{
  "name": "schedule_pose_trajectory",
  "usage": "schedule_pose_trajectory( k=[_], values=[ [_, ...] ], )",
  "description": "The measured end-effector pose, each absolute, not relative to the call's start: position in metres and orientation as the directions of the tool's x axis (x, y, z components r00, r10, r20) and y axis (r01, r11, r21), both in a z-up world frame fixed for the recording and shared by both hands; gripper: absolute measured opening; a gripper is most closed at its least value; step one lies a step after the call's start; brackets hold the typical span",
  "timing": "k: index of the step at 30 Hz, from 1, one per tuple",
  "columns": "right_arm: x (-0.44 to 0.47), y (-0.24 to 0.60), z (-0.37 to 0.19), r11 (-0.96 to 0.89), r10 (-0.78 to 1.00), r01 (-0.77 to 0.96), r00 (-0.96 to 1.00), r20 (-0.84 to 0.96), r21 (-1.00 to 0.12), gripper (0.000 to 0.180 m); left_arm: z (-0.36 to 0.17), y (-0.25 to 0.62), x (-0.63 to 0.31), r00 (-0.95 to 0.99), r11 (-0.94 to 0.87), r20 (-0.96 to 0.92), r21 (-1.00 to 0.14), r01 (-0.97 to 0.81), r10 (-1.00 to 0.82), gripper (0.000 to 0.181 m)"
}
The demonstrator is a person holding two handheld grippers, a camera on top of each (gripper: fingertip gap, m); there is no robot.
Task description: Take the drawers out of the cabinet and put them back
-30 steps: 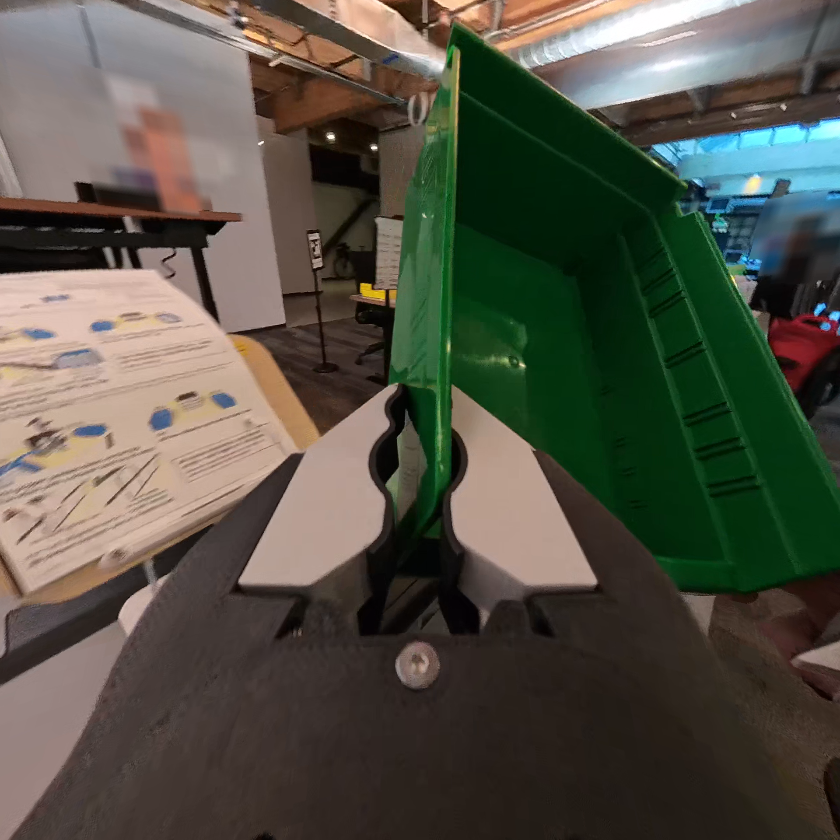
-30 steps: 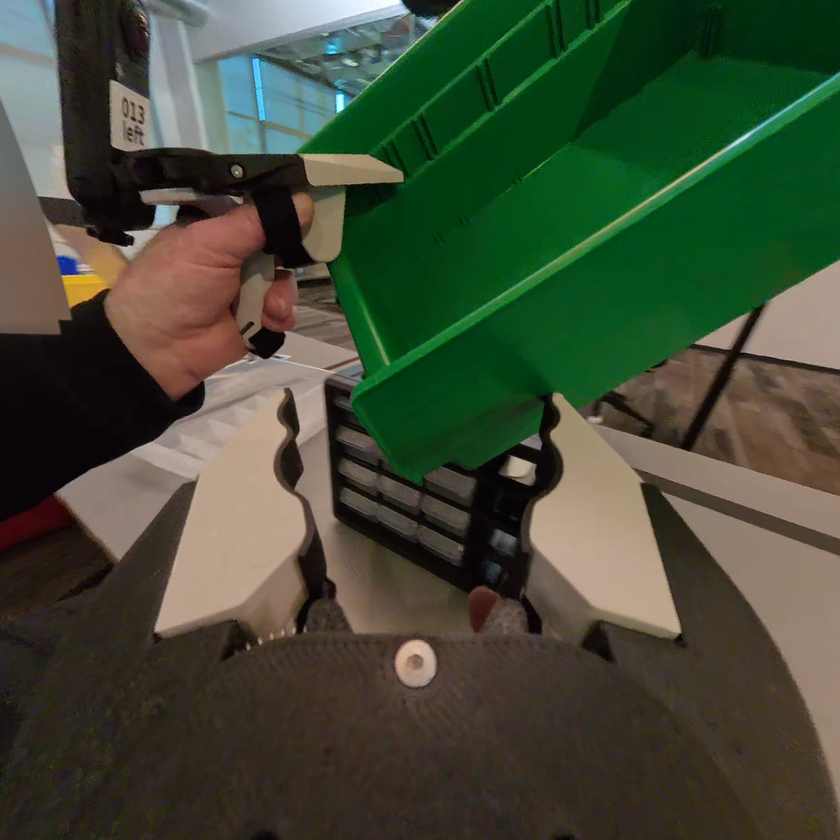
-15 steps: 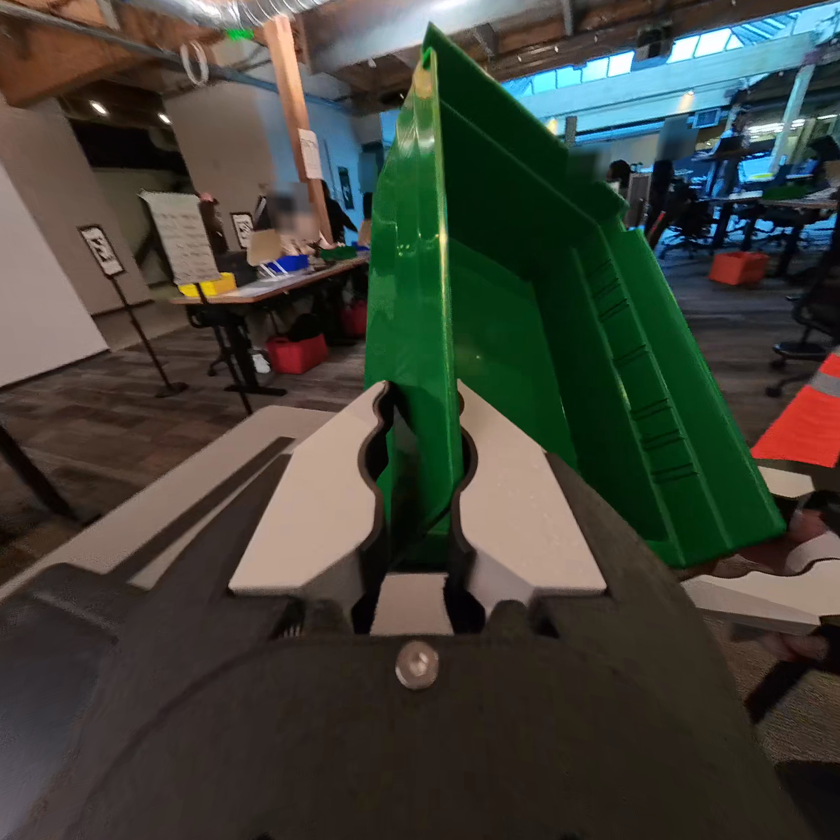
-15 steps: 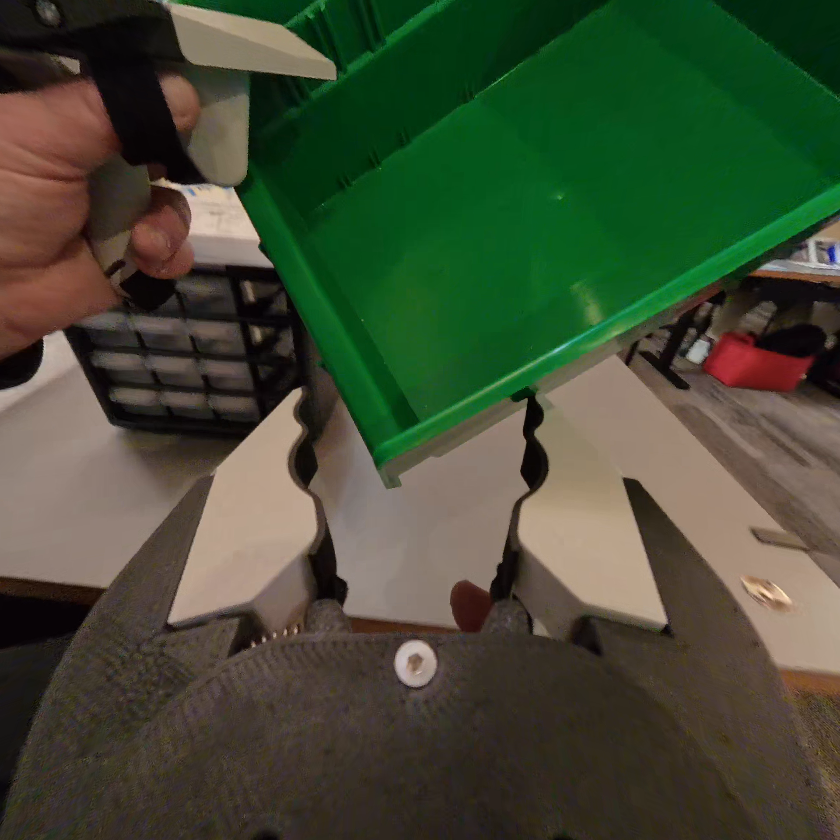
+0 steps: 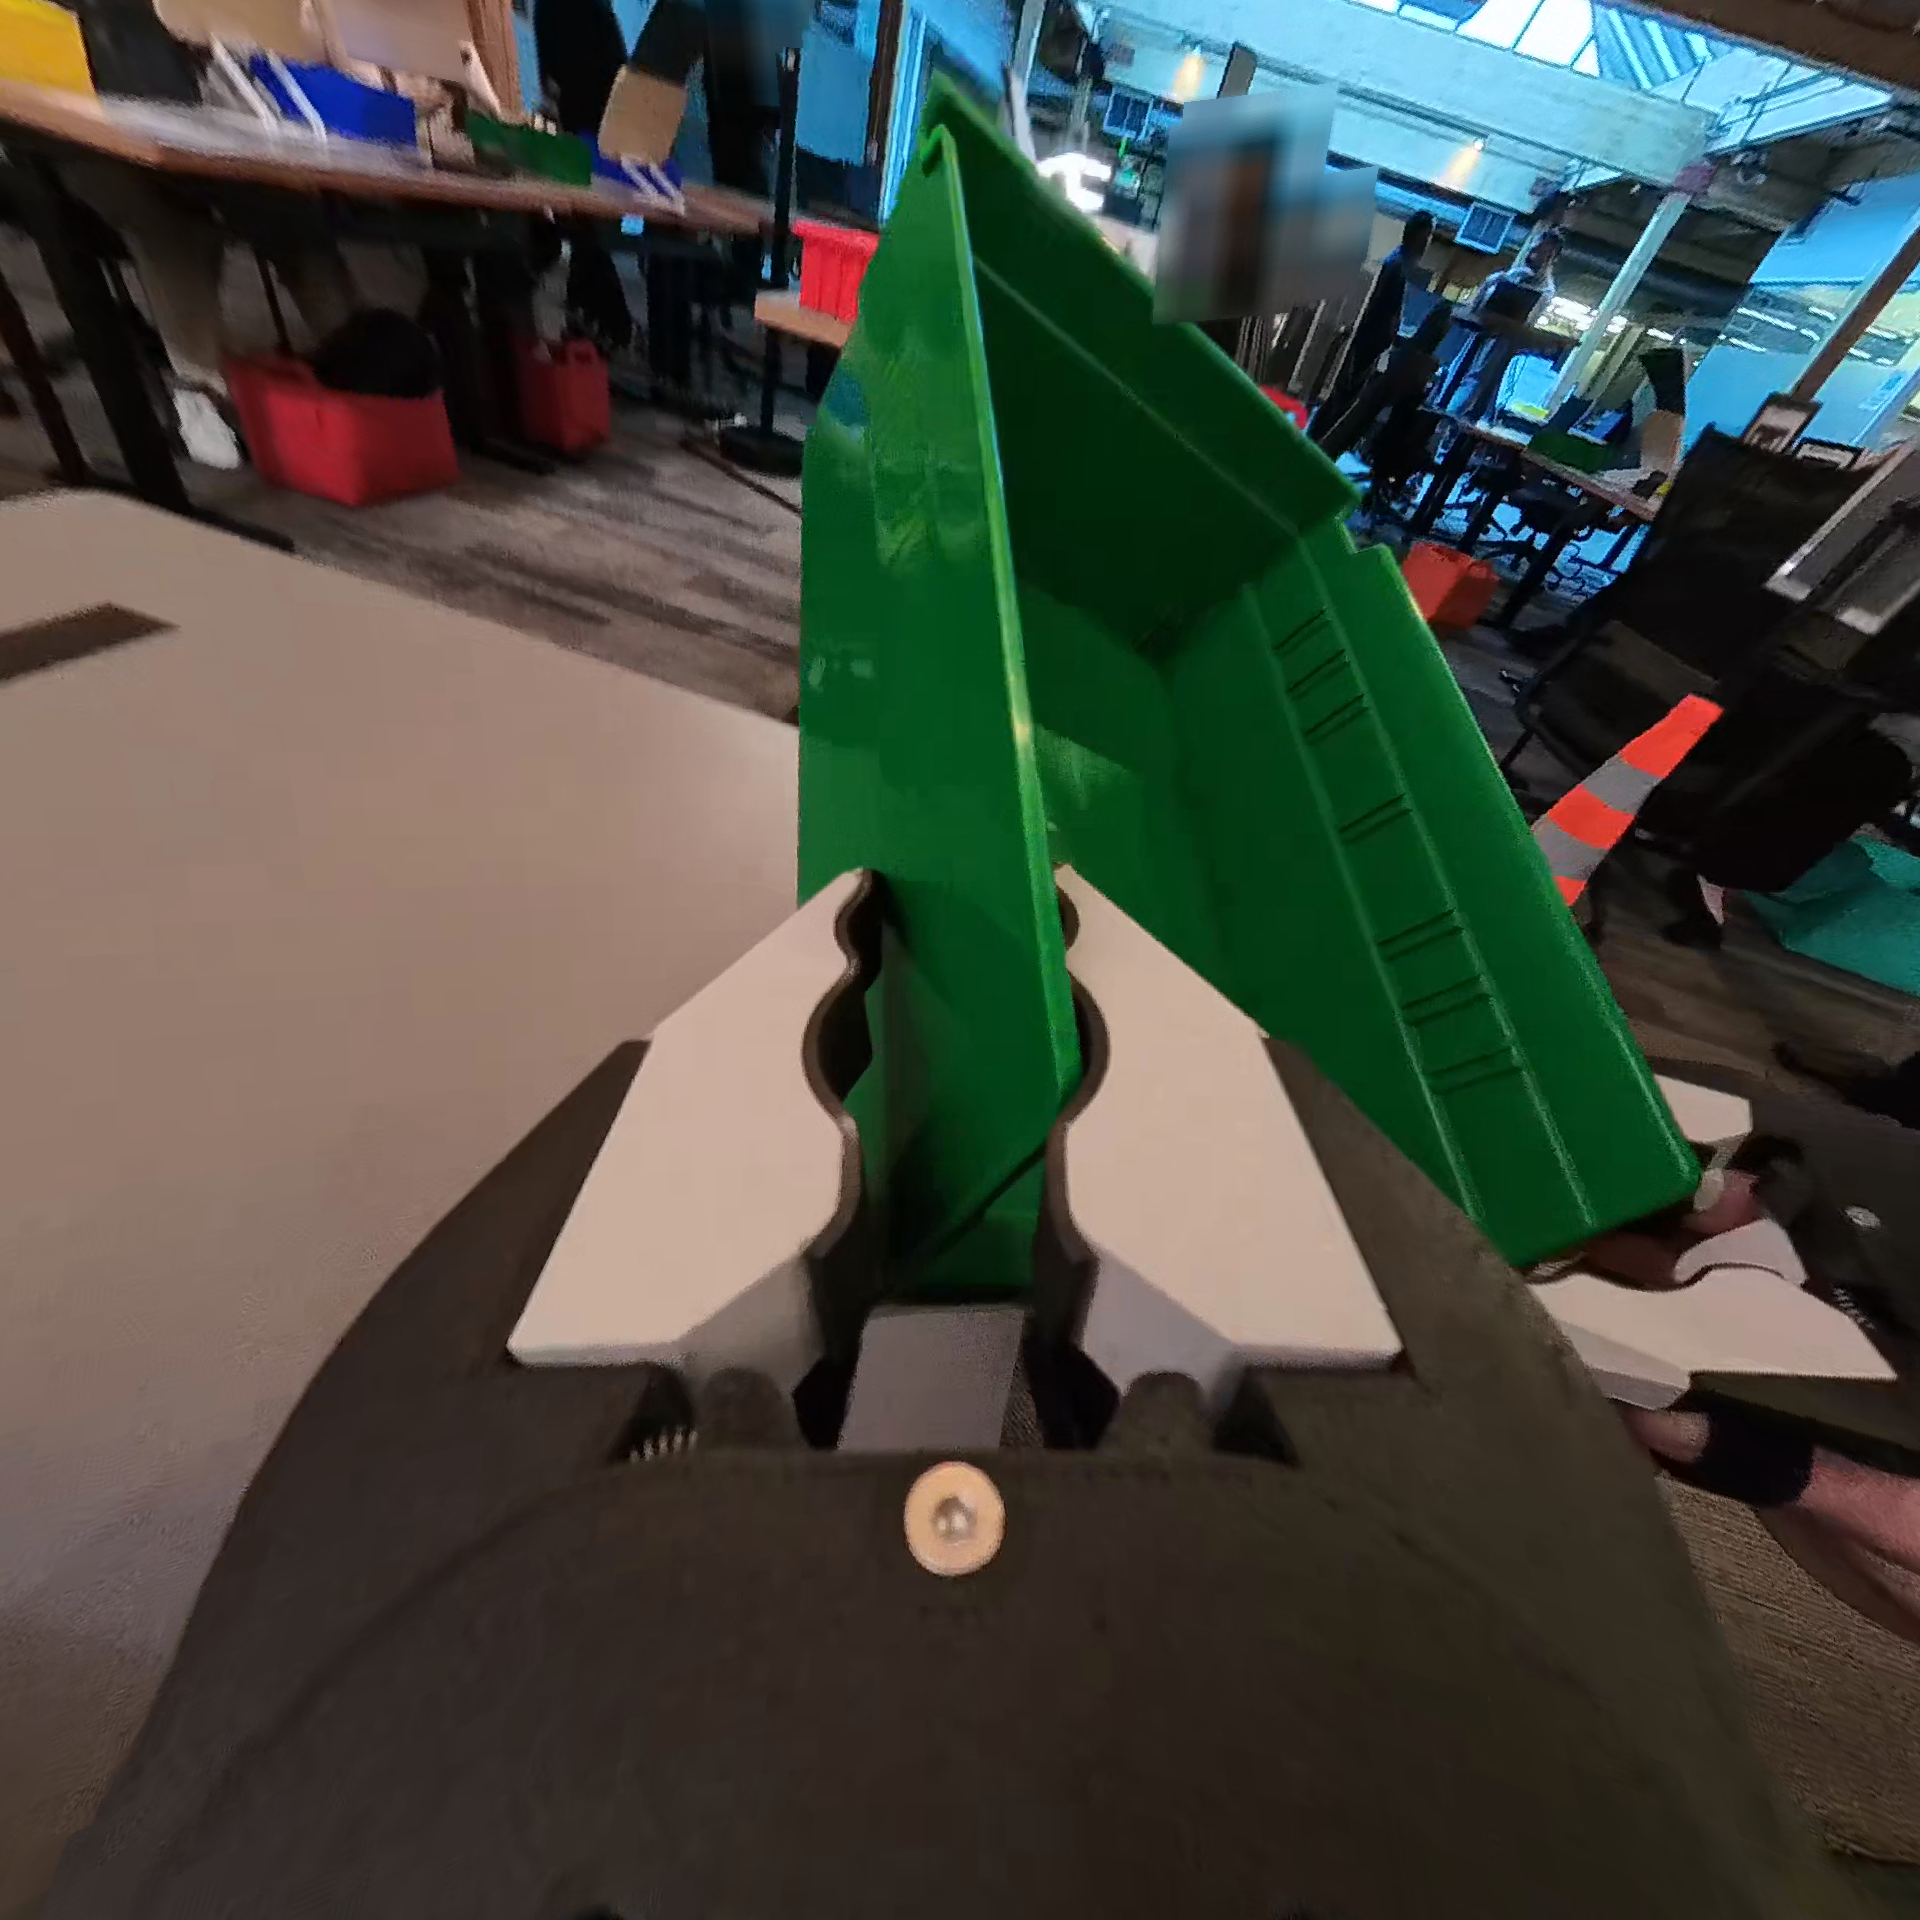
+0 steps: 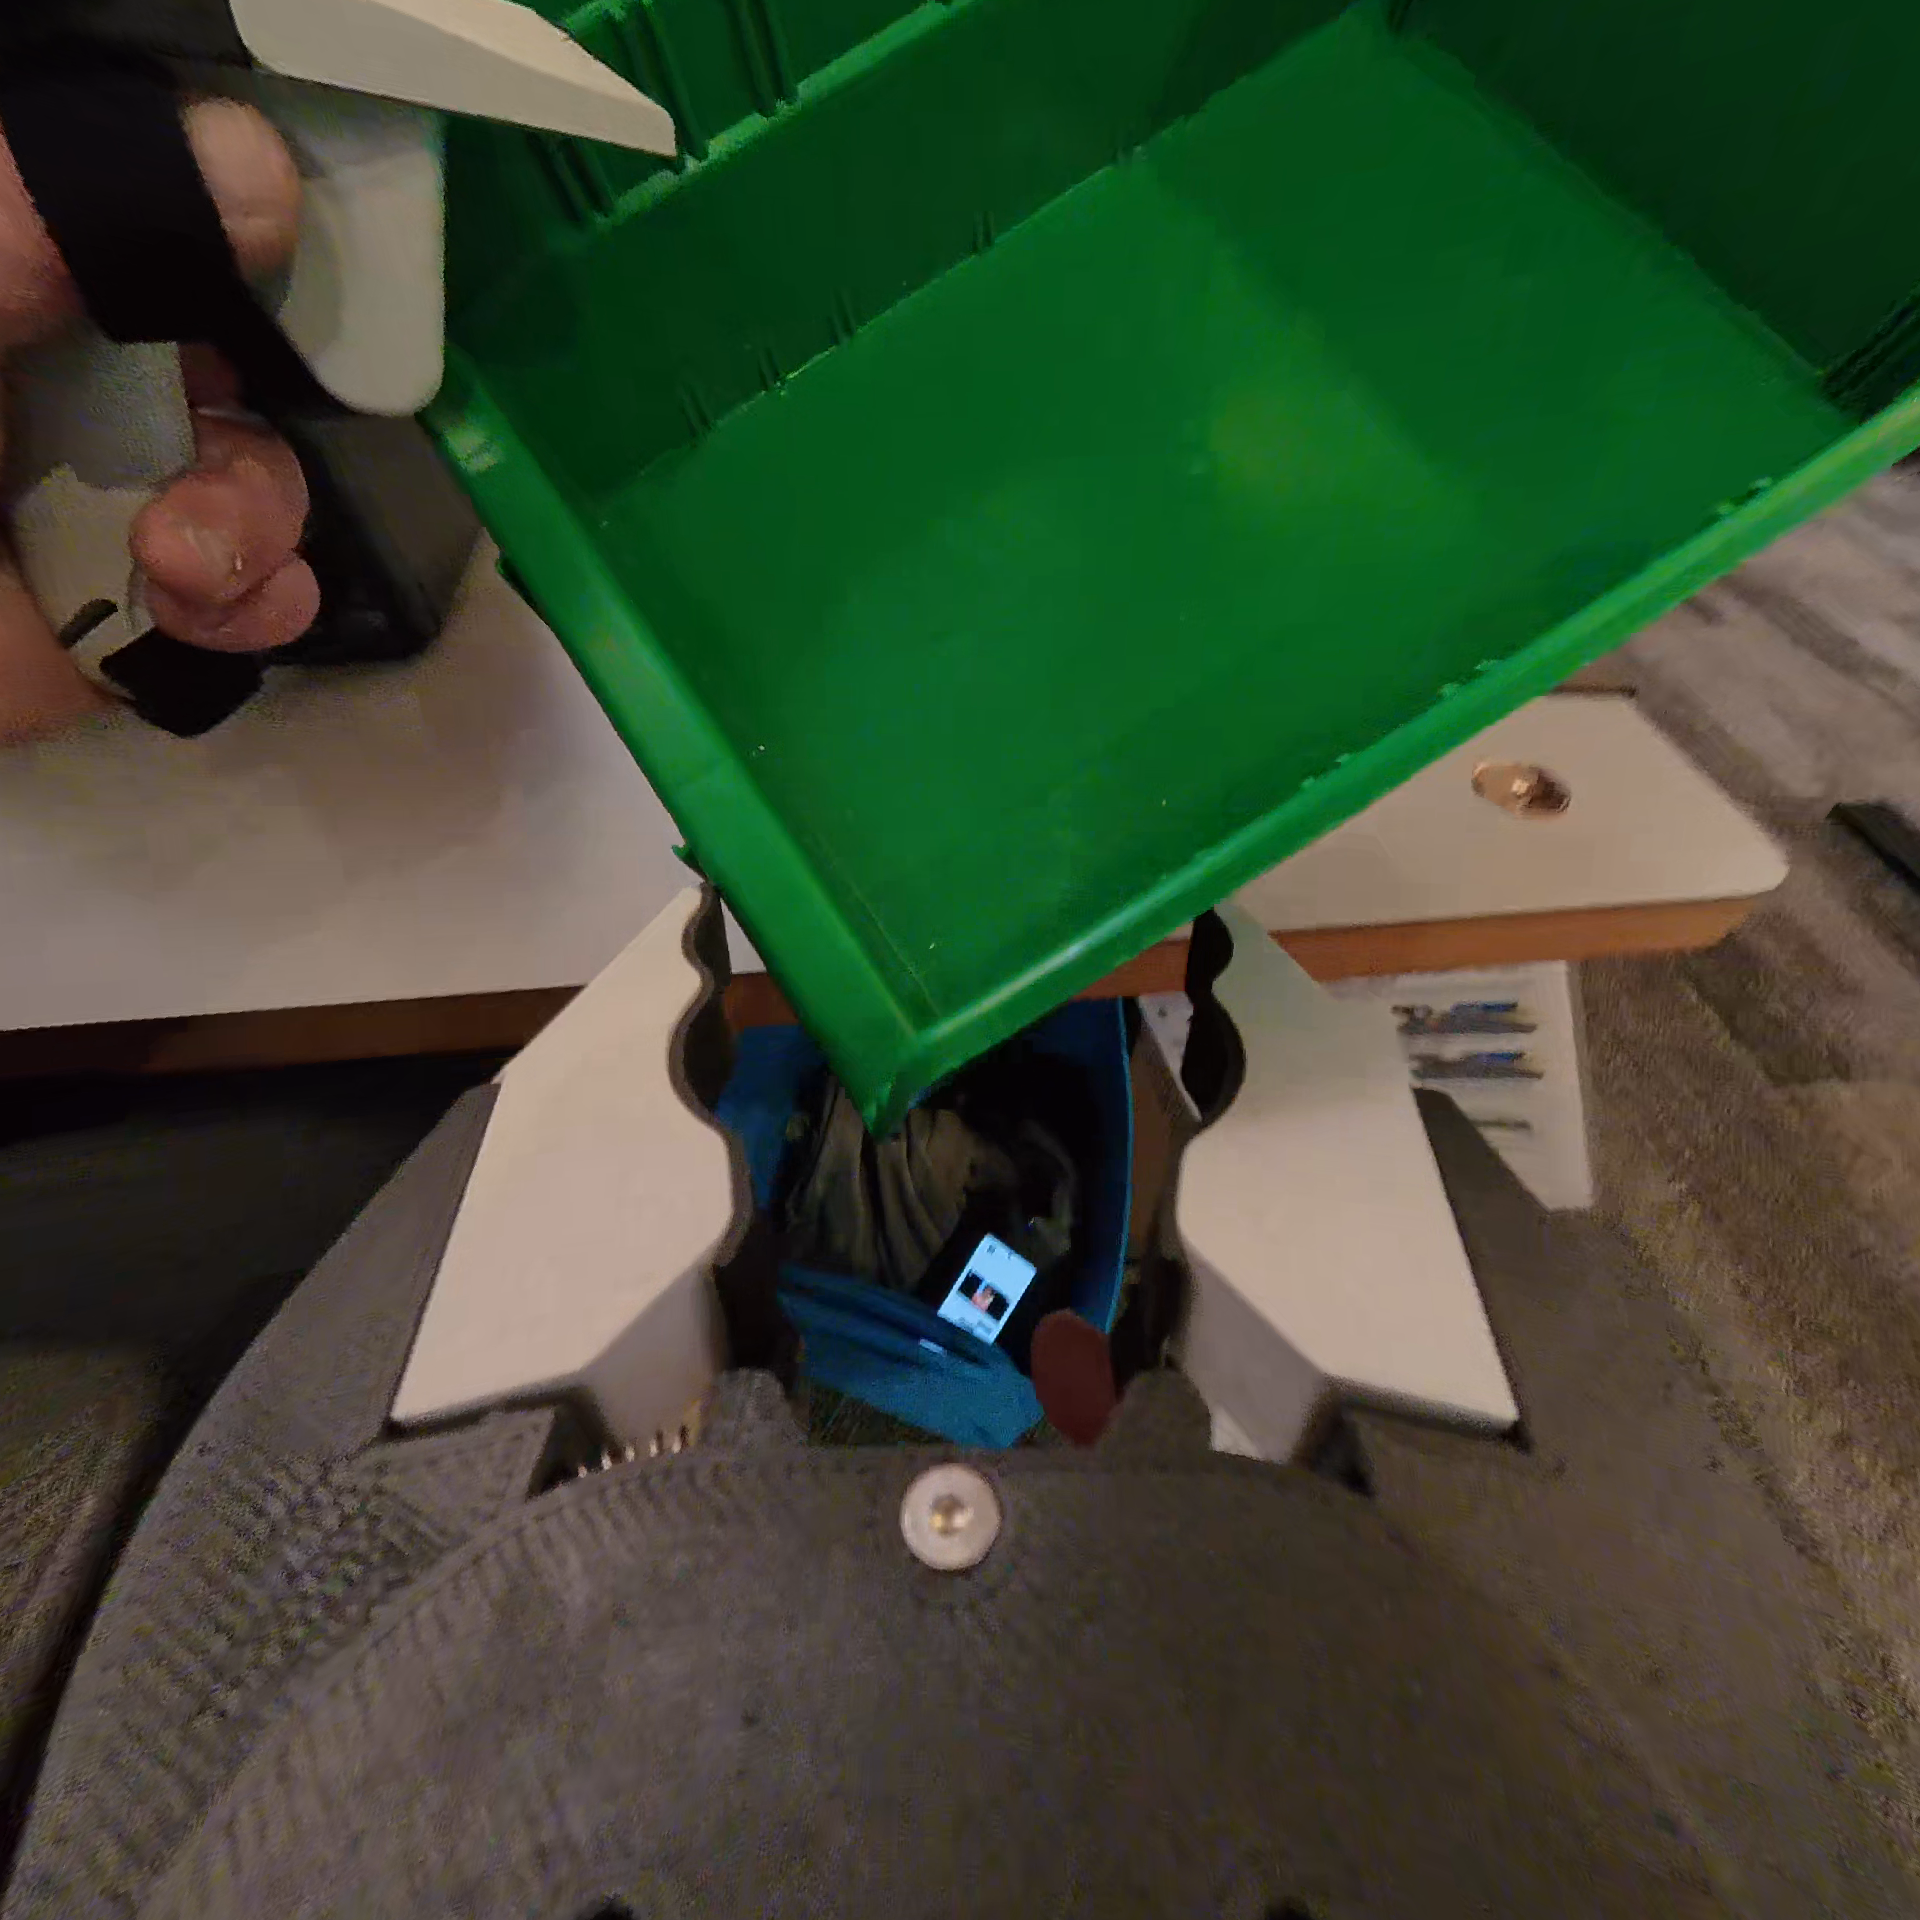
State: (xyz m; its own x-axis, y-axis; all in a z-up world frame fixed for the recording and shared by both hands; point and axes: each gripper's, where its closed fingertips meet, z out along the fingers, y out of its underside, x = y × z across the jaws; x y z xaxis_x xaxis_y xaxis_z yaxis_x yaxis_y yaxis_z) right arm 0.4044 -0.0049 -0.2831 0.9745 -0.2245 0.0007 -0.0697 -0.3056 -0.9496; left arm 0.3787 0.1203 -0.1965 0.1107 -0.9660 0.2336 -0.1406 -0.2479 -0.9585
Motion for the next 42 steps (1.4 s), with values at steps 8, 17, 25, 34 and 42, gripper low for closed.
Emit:
schedule_pose_trajectory(
  k=[8,17,25,34,42],
  values=[
    [0.414,0.015,-0.330,-0.428,-0.166,-0.229,0.971,-0.173,-0.874,0.091,-0.249,0.139,0.390,0.157,-0.358,0.330,-0.911,-0.204,-0.931,0.036],
    [0.435,0.051,-0.337,-0.557,-0.044,-0.157,0.986,-0.159,-0.816,0.092,-0.266,0.174,0.391,0.218,-0.477,0.438,-0.862,-0.174,-0.872,0.043],
    [0.464,0.087,-0.338,-0.668,0.131,0.020,0.987,-0.091,-0.744,0.081,-0.297,0.199,0.385,0.269,-0.586,0.535,-0.794,-0.164,-0.801,0.050],
    [0.523,0.131,-0.357,-0.697,-0.034,-0.037,0.999,-0.019,-0.717,0.059,-0.306,0.196,0.395,0.155,-0.682,0.665,-0.704,-0.197,-0.731,0.088],
    [0.544,0.146,-0.338,-0.617,-0.206,-0.162,0.978,-0.040,-0.770,0.044,-0.298,0.189,0.379,0.052,-0.670,0.678,-0.707,-0.228,-0.733,0.088]
  ],
)
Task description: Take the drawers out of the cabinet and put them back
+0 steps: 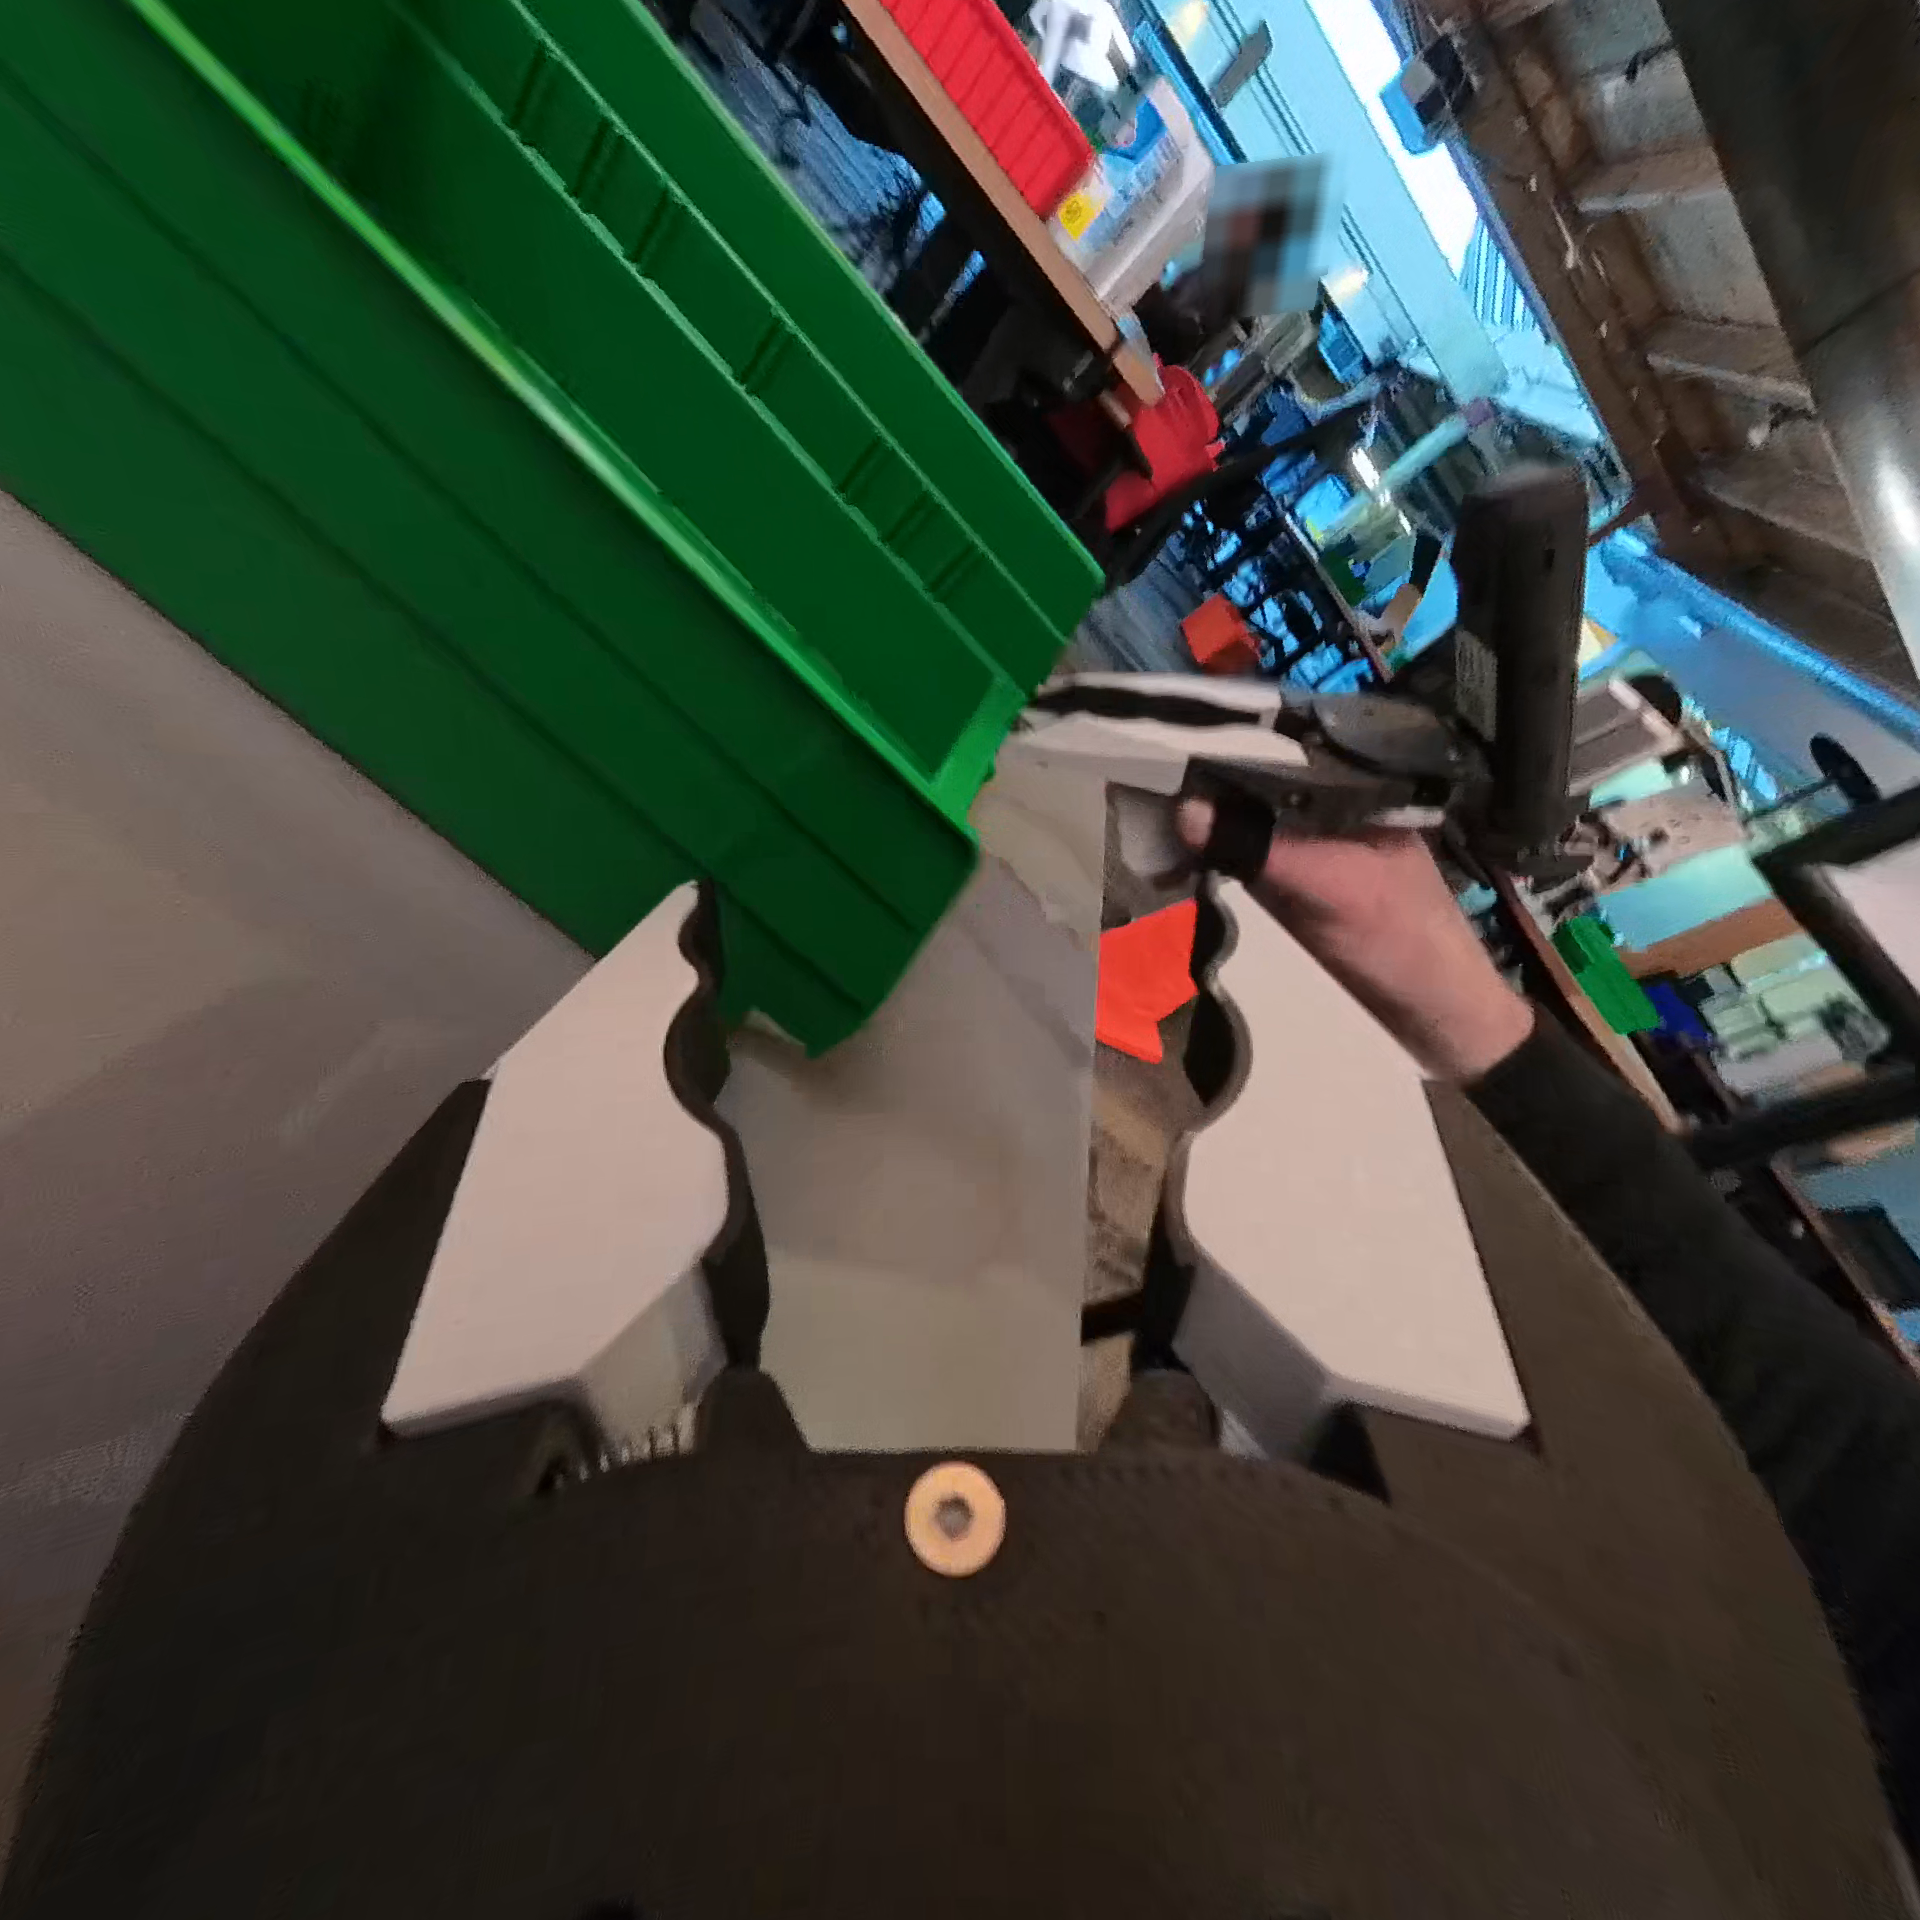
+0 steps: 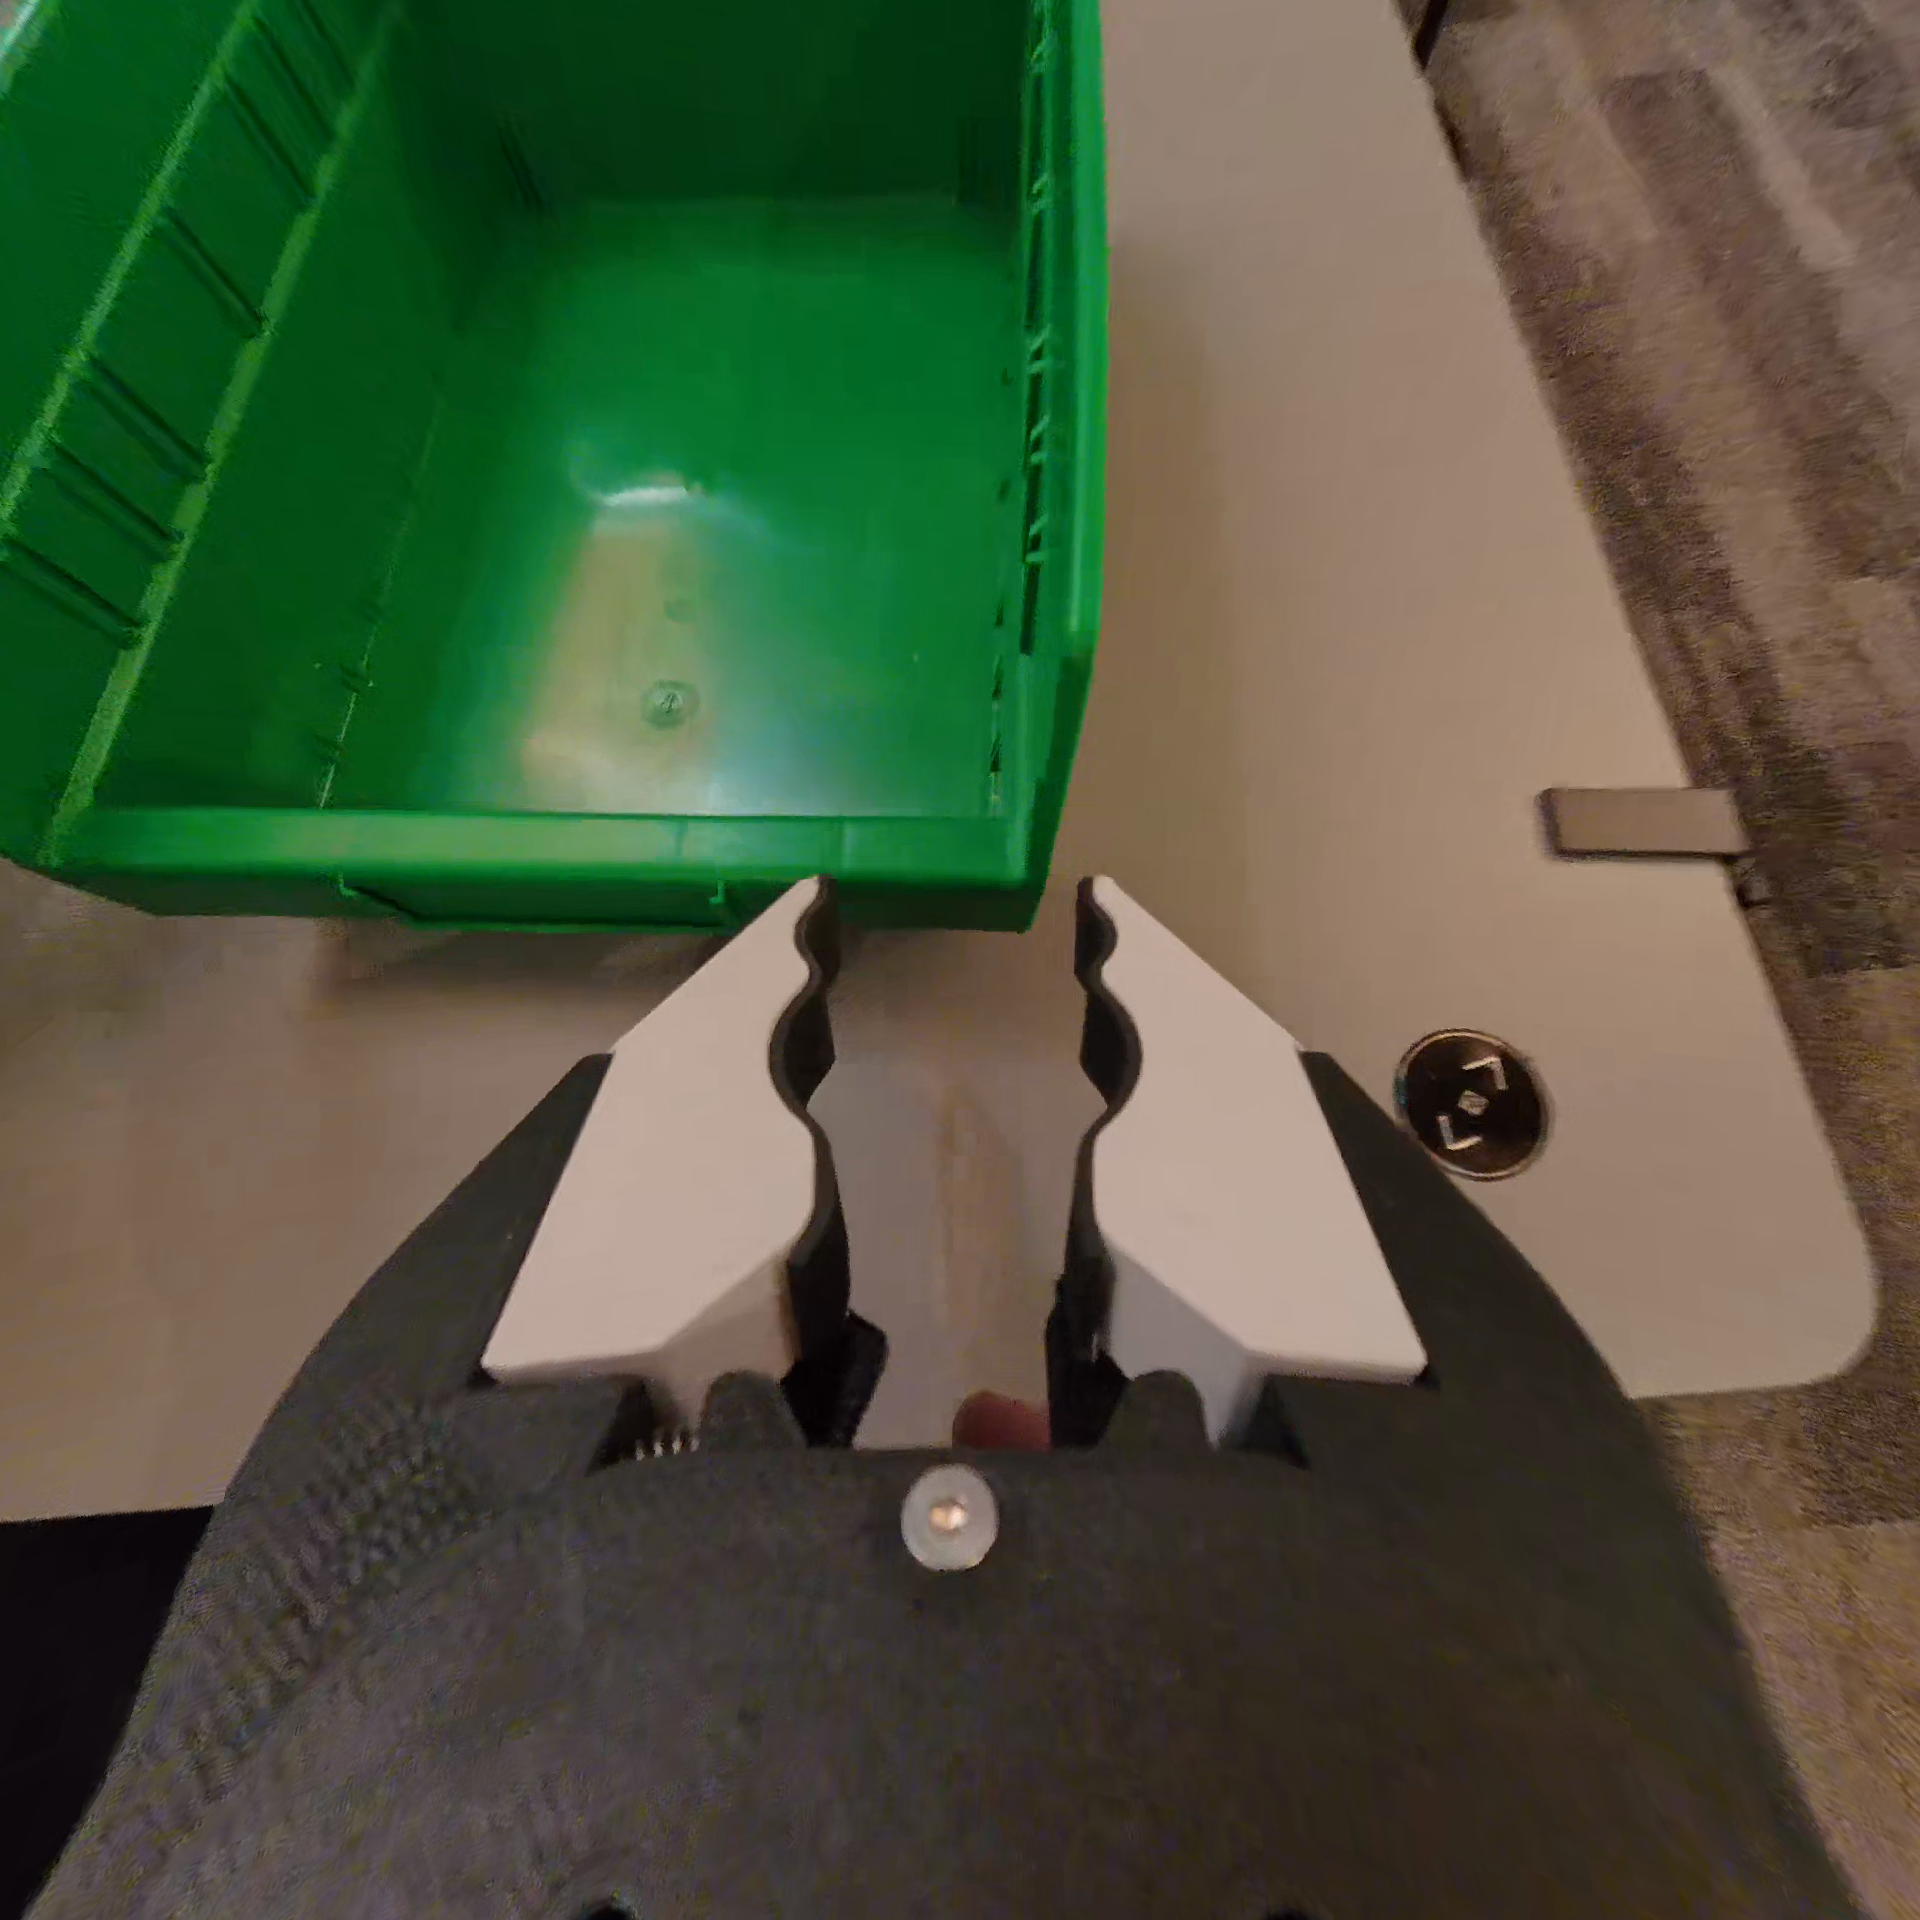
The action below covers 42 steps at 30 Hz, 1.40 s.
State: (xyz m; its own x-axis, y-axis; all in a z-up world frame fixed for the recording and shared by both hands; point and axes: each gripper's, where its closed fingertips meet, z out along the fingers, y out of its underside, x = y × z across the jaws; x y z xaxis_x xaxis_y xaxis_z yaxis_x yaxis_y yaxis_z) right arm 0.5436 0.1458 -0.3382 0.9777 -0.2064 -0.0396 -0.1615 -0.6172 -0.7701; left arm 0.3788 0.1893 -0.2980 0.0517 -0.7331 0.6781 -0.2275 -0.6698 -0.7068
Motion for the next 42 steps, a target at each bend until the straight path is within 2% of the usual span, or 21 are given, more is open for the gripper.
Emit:
schedule_pose_trajectory(
  k=[4,9,11,15,18,22,26,28,30,34,42],
  values=[
    [0.556,0.140,-0.308,-0.590,-0.289,-0.067,0.948,0.133,-0.804,0.051,-0.289,0.150,0.339,-0.012,-0.482,0.514,-0.813,-0.327,-0.858,0.062],
    [0.546,0.134,-0.236,-0.457,-0.386,0.070,0.882,0.269,-0.887,0.059,-0.262,0.117,0.268,-0.095,-0.330,0.379,-0.884,-0.330,-0.920,0.058],
    [0.523,0.137,-0.203,-0.412,-0.365,0.170,0.869,0.333,-0.895,0.058,-0.249,0.112,0.237,-0.107,-0.287,0.335,-0.904,-0.317,-0.936,0.059],
    [0.440,0.153,-0.144,-0.286,-0.267,0.455,0.807,0.526,-0.843,0.045,-0.237,0.114,0.176,-0.062,-0.185,0.215,-0.930,-0.318,-0.975,0.063],
    [0.358,0.167,-0.127,-0.161,-0.123,0.545,0.816,0.565,-0.823,0.042,-0.236,0.132,0.136,0.051,-0.164,0.155,-0.935,-0.314,-0.987,0.067],
    [0.252,0.184,-0.143,-0.069,0.152,0.462,0.881,0.448,-0.884,0.043,-0.232,0.152,0.094,0.174,-0.216,0.169,-0.928,-0.304,-0.970,0.082],
    [0.170,0.190,-0.169,-0.045,0.350,0.444,0.846,0.403,-0.895,0.046,-0.239,0.170,0.053,0.307,-0.235,0.138,-0.923,-0.305,-0.942,0.084],
    [0.136,0.190,-0.176,-0.057,0.443,0.359,0.845,0.299,-0.932,0.047,-0.245,0.177,0.033,0.364,-0.223,0.099,-0.922,-0.318,-0.926,0.084],
    [0.099,0.187,-0.182,-0.072,0.546,0.279,0.814,0.196,-0.958,0.049,-0.249,0.187,0.010,0.428,-0.166,0.007,-0.927,-0.336,-0.904,0.077],
    [0.059,0.195,-0.202,-0.094,0.620,0.267,0.769,0.154,-0.959,0.050,-0.266,0.210,-0.025,0.515,-0.125,-0.122,-0.899,-0.420,-0.848,0.074],
    [0.026,0.194,-0.249,-0.206,0.731,0.281,0.681,0.044,-0.938,0.057,-0.289,0.222,-0.037,0.553,-0.227,-0.040,-0.885,-0.406,-0.832,0.079]
  ],
)
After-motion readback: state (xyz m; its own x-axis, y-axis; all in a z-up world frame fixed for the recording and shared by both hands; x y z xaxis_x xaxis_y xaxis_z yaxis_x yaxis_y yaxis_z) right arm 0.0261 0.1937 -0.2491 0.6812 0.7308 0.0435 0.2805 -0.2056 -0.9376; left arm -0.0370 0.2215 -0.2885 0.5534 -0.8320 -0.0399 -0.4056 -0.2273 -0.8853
